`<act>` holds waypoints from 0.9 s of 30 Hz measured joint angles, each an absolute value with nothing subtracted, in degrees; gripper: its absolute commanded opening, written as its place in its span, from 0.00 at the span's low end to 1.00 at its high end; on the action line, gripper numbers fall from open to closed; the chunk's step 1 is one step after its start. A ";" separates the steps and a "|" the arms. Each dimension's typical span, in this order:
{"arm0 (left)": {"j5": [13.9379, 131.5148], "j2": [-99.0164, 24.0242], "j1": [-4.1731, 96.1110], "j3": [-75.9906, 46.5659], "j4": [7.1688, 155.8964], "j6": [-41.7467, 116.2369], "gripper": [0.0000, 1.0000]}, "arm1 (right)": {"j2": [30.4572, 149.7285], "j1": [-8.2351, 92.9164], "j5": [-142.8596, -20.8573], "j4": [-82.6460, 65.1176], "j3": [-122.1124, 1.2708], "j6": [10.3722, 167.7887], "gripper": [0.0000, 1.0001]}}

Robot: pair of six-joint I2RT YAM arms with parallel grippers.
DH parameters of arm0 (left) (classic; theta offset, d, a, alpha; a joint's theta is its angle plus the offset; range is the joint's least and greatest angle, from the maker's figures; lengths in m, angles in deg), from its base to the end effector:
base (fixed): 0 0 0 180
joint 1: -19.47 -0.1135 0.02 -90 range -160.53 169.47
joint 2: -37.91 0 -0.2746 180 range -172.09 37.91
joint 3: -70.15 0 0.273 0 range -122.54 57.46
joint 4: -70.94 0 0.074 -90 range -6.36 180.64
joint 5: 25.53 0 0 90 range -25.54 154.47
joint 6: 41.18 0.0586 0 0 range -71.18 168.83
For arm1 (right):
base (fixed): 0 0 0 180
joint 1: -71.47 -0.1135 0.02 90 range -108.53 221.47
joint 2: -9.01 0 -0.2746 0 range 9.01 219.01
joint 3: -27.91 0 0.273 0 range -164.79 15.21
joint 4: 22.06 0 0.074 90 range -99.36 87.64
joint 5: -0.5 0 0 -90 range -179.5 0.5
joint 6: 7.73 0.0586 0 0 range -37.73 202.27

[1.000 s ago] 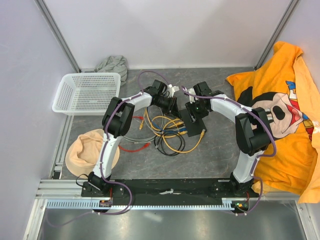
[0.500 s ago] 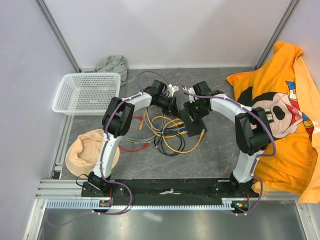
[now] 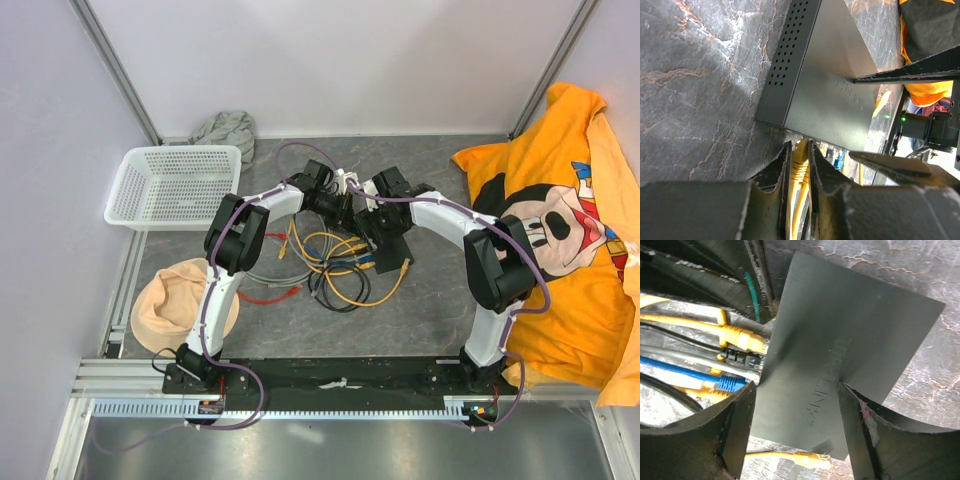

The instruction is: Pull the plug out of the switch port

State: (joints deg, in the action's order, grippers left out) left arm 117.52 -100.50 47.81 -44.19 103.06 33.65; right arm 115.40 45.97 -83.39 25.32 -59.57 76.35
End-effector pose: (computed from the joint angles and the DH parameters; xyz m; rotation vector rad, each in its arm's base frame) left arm 0.4490 -0.2954 0.0937 0.6782 2.4943 -1.4726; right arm 0.3664 0.1817 0.1674 -0.7719 2.6310 0.2421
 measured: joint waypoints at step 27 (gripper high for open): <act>120.06 -99.52 45.45 -40.17 102.44 34.19 0.02 | 117.43 45.71 -87.81 24.77 -60.86 79.39 0.49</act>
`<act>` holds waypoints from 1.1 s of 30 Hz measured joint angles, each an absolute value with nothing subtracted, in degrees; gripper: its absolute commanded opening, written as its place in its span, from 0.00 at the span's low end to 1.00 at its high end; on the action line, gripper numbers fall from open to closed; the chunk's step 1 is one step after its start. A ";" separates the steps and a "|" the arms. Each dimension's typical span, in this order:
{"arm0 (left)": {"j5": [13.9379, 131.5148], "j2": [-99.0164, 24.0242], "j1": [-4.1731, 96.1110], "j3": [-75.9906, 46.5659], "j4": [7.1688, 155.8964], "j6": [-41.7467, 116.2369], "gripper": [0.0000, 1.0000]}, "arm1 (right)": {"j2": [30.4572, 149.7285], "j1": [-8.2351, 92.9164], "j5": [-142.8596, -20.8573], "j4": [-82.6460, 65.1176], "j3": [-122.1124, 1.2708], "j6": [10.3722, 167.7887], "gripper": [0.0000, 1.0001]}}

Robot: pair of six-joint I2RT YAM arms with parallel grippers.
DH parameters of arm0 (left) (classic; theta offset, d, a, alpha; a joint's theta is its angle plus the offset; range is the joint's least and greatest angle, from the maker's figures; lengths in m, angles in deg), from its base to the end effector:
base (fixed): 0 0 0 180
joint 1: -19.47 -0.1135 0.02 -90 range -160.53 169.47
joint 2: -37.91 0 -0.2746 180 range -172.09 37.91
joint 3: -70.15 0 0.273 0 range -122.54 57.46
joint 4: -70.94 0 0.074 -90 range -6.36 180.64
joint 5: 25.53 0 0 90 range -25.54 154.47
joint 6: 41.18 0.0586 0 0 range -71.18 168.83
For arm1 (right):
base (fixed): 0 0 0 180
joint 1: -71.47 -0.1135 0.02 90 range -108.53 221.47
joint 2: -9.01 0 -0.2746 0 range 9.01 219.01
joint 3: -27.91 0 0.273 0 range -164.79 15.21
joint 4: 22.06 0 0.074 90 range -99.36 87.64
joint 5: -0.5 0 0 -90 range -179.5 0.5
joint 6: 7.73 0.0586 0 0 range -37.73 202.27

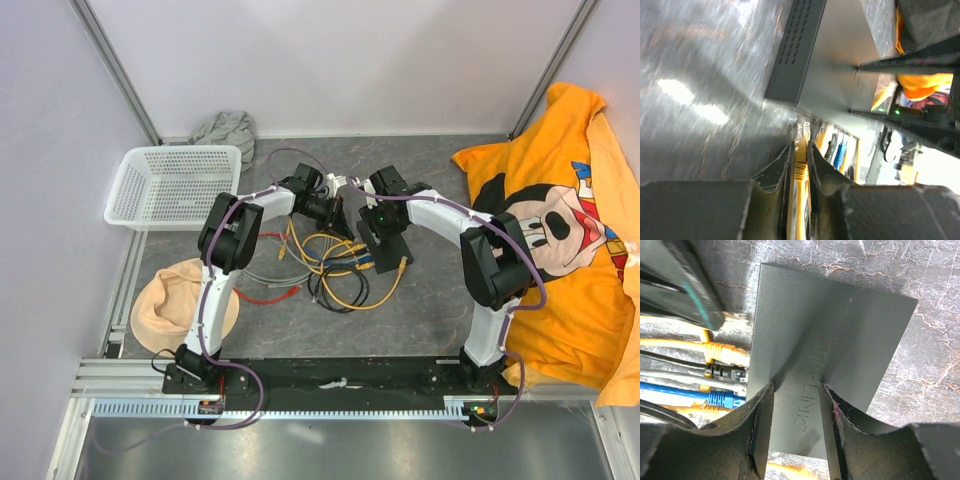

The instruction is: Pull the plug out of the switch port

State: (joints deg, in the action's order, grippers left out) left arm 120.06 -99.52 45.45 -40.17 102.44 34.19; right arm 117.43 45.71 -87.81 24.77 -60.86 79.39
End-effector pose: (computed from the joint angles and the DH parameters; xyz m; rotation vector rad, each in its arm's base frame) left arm 0.4472 -0.2717 0.0834 0.6316 2.5144 -1.5179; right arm 0.3746 0.1827 0.1607 -0.6861 2.6537 0.1528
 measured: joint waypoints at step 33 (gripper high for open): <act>113.24 -81.96 38.41 -40.56 119.95 51.87 0.01 | 118.48 45.75 -88.02 24.64 -62.21 79.65 0.51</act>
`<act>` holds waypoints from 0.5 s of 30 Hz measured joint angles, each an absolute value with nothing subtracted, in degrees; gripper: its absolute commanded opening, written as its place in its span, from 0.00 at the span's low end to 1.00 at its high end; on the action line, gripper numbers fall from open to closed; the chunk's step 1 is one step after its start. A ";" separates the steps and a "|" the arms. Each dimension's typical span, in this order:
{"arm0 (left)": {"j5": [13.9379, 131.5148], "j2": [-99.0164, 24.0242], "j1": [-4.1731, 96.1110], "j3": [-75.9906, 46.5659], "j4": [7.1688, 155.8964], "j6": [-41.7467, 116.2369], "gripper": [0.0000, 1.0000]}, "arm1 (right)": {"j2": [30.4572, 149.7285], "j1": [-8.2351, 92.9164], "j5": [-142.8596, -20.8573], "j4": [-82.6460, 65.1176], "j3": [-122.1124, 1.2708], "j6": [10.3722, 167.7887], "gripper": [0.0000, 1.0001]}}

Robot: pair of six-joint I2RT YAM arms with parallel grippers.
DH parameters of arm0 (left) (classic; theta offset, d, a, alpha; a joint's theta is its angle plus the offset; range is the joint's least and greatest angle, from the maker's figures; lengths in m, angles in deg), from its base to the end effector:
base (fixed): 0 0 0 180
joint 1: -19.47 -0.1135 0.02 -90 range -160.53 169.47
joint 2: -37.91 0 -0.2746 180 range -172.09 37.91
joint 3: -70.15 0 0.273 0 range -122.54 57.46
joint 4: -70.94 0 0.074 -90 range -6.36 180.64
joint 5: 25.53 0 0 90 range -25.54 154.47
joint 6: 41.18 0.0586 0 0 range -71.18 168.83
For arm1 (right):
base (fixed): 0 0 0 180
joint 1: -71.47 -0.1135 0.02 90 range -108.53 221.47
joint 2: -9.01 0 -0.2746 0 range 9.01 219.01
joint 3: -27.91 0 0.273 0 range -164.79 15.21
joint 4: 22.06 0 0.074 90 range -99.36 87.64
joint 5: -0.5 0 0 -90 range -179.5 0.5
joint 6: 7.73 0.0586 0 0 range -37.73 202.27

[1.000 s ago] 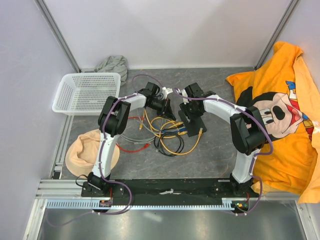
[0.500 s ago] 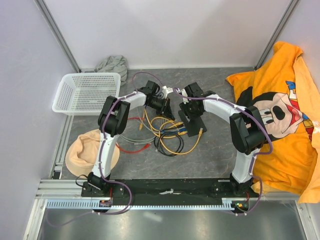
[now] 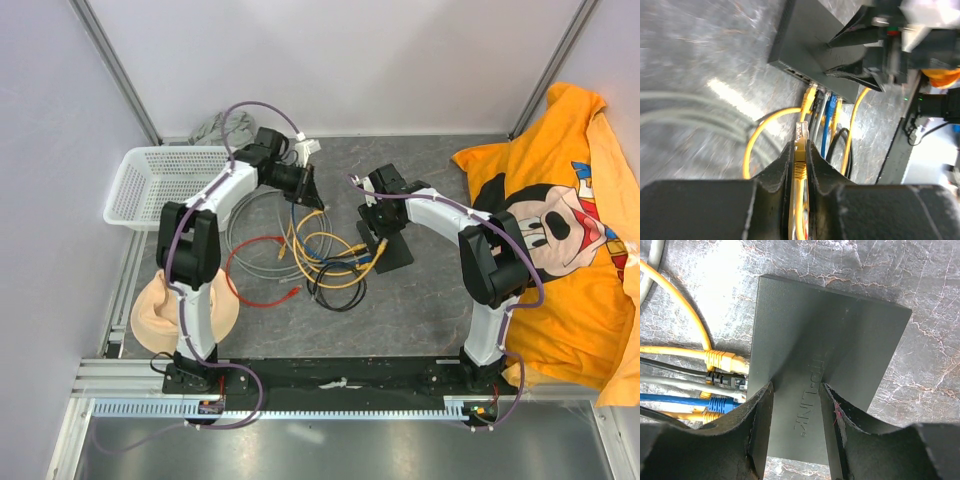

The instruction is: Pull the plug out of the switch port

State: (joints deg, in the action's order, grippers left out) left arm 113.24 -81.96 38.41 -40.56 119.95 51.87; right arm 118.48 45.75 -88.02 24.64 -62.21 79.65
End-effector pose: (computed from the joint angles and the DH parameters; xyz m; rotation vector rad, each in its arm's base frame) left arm 0.4451 -0.1993 0.2125 0.7808 2.3526 -1.2006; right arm 0.3804 0.1849 0.1608 -0.6763 2.6482 0.1507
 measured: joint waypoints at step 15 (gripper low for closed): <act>99.91 -74.10 32.31 -33.63 123.34 53.88 0.50 | 118.81 45.71 -88.07 24.05 -62.63 79.44 0.53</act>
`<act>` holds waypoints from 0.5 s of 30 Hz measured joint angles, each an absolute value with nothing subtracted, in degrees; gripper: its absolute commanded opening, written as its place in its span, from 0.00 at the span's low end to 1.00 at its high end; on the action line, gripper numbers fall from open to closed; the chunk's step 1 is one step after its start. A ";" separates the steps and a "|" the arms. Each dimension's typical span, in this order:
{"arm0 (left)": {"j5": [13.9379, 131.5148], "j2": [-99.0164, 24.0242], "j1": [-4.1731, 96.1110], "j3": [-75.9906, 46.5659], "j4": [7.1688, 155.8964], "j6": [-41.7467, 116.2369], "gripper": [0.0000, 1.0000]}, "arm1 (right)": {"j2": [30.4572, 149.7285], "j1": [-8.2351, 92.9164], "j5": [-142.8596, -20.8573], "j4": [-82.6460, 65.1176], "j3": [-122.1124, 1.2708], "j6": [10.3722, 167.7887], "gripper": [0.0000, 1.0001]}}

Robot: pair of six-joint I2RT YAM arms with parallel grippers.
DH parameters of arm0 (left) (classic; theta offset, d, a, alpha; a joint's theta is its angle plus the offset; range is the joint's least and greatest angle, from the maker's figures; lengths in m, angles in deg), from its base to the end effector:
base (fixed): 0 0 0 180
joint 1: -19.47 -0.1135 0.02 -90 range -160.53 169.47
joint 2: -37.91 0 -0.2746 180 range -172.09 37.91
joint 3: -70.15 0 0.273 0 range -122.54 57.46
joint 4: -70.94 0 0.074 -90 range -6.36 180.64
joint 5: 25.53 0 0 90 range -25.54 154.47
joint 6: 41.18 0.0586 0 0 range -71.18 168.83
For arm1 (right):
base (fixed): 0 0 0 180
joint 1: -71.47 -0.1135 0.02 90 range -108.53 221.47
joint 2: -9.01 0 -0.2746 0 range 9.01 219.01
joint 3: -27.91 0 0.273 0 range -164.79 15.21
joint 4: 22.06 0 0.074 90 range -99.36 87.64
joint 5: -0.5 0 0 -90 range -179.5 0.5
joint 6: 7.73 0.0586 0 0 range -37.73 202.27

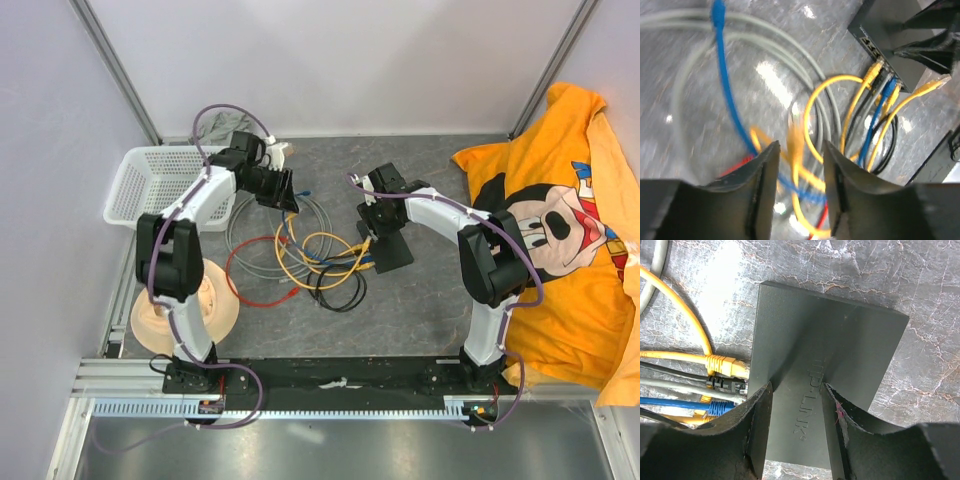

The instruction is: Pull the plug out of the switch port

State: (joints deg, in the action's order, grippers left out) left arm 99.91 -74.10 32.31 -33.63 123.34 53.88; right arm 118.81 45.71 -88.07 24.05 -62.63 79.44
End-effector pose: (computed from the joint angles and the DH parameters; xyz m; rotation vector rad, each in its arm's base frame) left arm 0.4339 -0.1338 0.2229 0.6070 2.4830 -0.8573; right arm 0.3830 0.1865 0.1613 -0.6791 2.6351 0.1514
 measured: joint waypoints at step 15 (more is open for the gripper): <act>96.63 -50.49 31.26 -4.08 117.90 41.12 0.65 | 118.92 45.38 -88.11 23.63 -62.72 79.22 0.54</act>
